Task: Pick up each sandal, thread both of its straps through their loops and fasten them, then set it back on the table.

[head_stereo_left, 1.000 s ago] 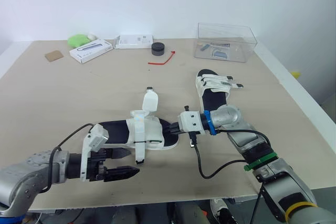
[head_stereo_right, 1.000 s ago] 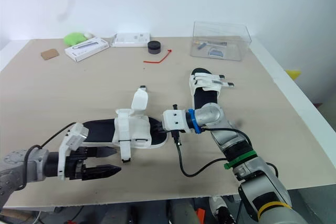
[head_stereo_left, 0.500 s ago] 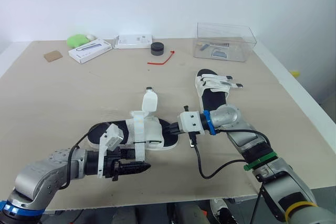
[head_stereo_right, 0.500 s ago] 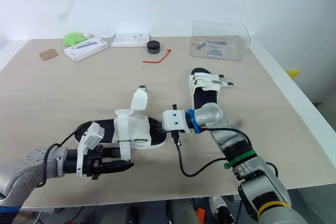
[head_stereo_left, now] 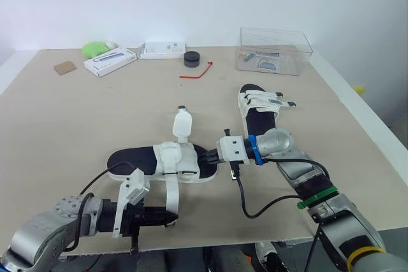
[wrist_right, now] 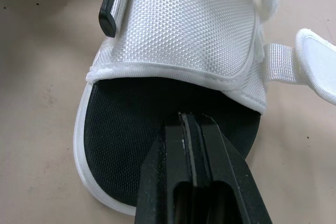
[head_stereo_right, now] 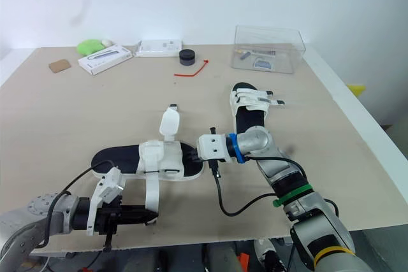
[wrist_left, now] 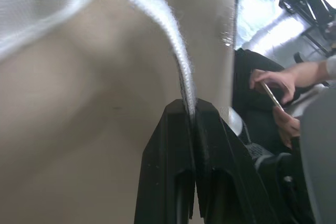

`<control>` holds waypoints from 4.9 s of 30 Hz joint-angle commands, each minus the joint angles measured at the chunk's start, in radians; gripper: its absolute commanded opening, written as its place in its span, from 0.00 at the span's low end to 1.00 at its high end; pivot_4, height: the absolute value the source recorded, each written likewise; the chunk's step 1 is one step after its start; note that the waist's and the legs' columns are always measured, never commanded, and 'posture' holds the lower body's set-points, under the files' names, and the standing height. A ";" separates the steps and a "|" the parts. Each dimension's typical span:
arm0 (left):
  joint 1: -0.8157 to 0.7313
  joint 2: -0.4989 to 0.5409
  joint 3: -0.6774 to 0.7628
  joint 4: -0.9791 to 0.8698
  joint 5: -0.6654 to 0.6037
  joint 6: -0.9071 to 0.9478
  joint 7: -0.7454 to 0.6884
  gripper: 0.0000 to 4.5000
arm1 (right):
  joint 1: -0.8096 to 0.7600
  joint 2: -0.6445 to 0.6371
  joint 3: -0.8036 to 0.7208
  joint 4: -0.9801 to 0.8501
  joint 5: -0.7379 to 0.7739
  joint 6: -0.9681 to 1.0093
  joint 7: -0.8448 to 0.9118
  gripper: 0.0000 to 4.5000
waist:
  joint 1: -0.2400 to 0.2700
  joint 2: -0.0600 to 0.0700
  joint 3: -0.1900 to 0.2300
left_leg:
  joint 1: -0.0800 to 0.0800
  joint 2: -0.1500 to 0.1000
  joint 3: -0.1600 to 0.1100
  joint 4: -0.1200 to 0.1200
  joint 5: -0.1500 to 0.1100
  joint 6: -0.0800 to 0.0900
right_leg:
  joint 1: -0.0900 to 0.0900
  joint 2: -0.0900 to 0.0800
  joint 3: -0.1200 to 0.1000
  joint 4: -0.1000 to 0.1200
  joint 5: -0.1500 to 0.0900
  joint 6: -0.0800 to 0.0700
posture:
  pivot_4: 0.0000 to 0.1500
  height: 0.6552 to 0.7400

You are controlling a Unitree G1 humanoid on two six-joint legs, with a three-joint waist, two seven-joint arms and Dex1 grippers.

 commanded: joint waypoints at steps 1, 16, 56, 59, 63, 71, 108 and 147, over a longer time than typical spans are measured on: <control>0.016 0.011 -0.014 -0.045 0.010 -0.017 0.002 0.02 | 0.025 -0.016 0.029 0.035 -0.061 0.016 0.006 0.00 | 0.000 0.000 0.000 | 0.000 0.000 0.000 0.000 0.000 0.000 | 0.000 0.000 0.000 0.000 0.000 0.000 | 1.00 1.00; 0.128 0.083 -0.002 -0.031 0.053 -0.101 -0.053 0.02 | 0.013 0.000 0.038 0.062 -0.066 -0.004 0.009 0.00 | 0.000 0.000 0.000 | 0.001 0.002 0.000 -0.002 0.000 0.001 | 0.000 0.001 -0.001 0.000 -0.002 -0.002 | 1.00 1.00; -0.271 0.209 -0.086 0.284 0.735 -1.558 -0.254 0.98 | -0.024 0.001 0.041 0.116 -0.072 -0.036 0.034 0.00 | 0.002 0.004 -0.001 | 0.008 0.005 0.013 -0.013 0.000 0.001 | 0.001 0.001 0.003 0.000 -0.004 -0.008 | 1.00 1.00; -0.317 0.173 -0.132 0.311 0.759 -1.588 -0.224 0.98 | -0.024 0.000 0.040 0.114 -0.073 -0.035 0.033 0.00 | 0.002 0.003 -0.002 | 0.008 0.005 0.015 -0.013 0.000 0.001 | 0.000 0.001 0.005 0.000 -0.003 -0.007 | 1.00 1.00; -0.349 0.142 -0.179 0.297 0.765 -1.576 -0.197 0.98 | -0.018 -0.006 0.037 0.105 -0.072 -0.031 0.031 0.00 | 0.002 0.003 -0.002 | 0.007 0.005 0.017 -0.013 0.000 0.001 | 0.000 0.002 0.007 0.000 0.000 -0.001 | 1.00 1.00; -0.354 0.147 -0.221 0.238 0.729 -1.531 -0.182 0.93 | -0.002 -0.020 0.036 0.086 -0.073 -0.027 0.030 0.00 | 0.002 0.003 -0.002 | 0.008 0.005 0.018 -0.013 0.000 0.001 | 0.000 0.002 0.008 0.000 0.001 0.000 | 1.00 1.00; -0.341 0.031 0.081 0.147 -0.125 -0.241 0.067 0.01 | -0.017 -0.032 0.035 0.105 -0.086 -0.038 0.034 0.00 | 0.001 0.002 -0.002 | 0.011 0.003 0.024 -0.013 0.000 0.001 | -0.001 0.005 0.015 0.000 0.002 0.003 | 1.00 1.00; -0.945 0.037 -0.618 0.429 0.655 -0.999 -0.632 0.98 | -0.011 -0.039 0.036 0.103 -0.098 -0.032 0.011 0.00 | -0.001 0.001 -0.002 | 0.005 -0.006 0.025 -0.006 0.000 0.002 | 0.000 0.002 0.026 -0.001 0.004 0.009 | 1.00 1.00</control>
